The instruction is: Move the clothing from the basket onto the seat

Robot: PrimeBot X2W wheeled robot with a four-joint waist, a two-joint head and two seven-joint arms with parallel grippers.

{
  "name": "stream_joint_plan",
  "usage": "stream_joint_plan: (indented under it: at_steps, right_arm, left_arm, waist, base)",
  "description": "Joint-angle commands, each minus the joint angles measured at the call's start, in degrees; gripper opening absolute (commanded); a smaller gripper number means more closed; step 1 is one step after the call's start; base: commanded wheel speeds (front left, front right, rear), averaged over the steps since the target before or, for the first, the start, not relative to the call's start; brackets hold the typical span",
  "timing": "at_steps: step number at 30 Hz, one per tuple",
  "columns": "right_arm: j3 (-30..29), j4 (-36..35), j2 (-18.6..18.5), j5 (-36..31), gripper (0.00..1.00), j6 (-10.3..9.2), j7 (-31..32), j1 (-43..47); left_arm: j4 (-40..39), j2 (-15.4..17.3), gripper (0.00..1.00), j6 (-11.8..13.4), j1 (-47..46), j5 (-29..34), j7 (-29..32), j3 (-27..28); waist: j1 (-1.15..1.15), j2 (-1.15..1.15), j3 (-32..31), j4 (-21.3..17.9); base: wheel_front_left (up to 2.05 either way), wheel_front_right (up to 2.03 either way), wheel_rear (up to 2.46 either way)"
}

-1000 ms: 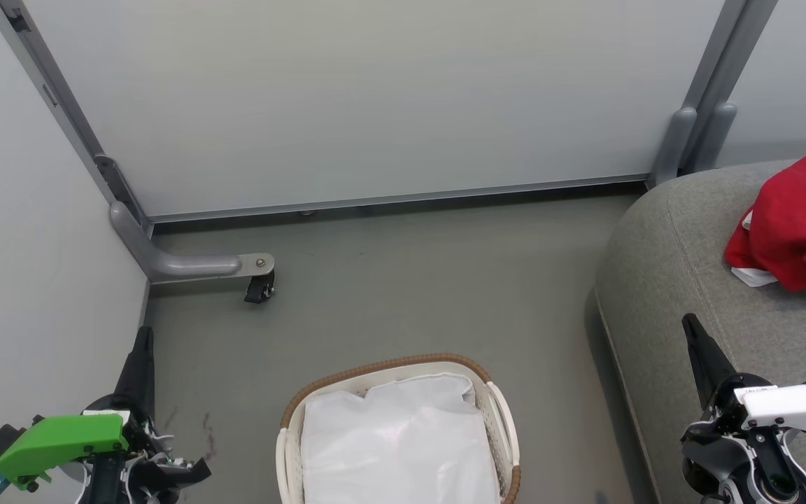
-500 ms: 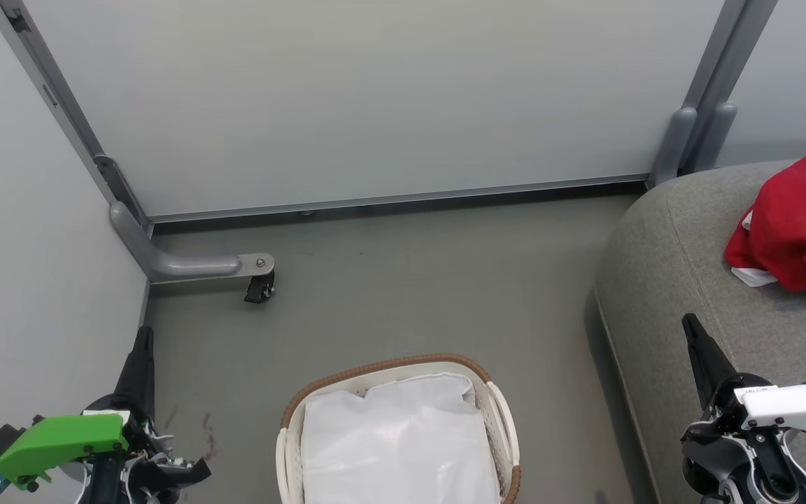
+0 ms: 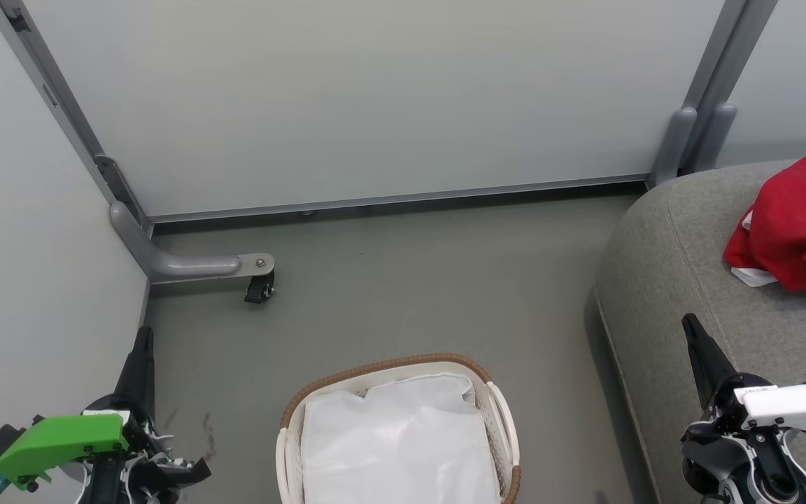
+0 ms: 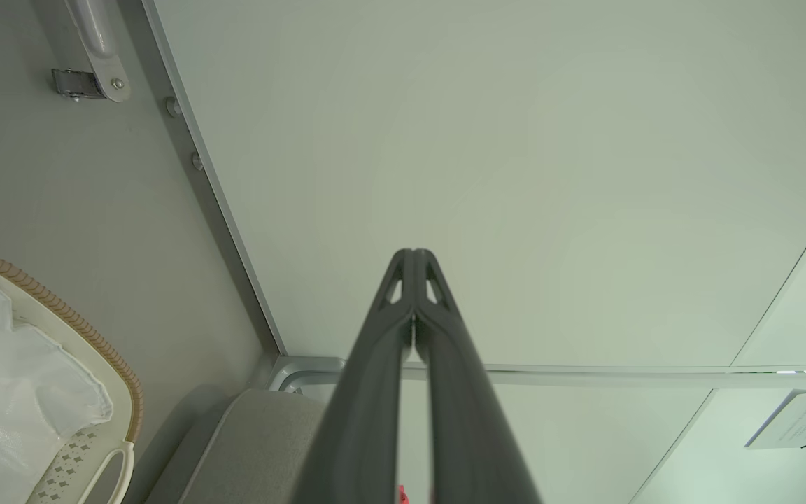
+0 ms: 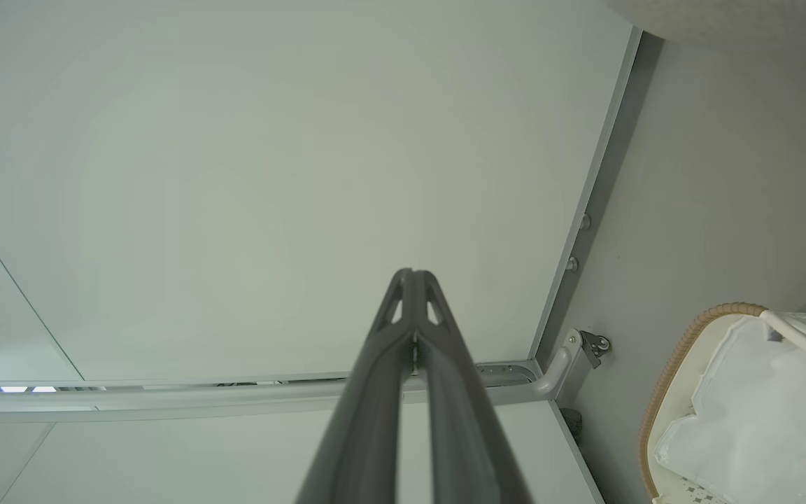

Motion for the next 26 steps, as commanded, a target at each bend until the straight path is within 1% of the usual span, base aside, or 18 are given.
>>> stream_joint_plan:
  at_steps: [1, 26]
  right_arm:
    - [-0.11, -0.18, -0.35, 0.18, 0.00, -0.02, 0.18, -0.41]
    - [-0.11, -0.17, -0.35, 0.18, 0.00, -0.02, 0.17, -0.41]
  left_arm:
    - [-0.08, 0.40, 0.00, -0.20, -0.57, -0.19, 0.19, 0.12]
    - [-0.09, 0.40, 0.00, -0.20, -0.57, -0.20, 0.18, 0.12]
  waist:
    - [0.00, 0.00, 0.00, 0.00]
    - [0.00, 0.00, 0.00, 0.00]
  base:
    - [0.00, 0.00, 0.00]
    - [0.00, 0.00, 0.00]
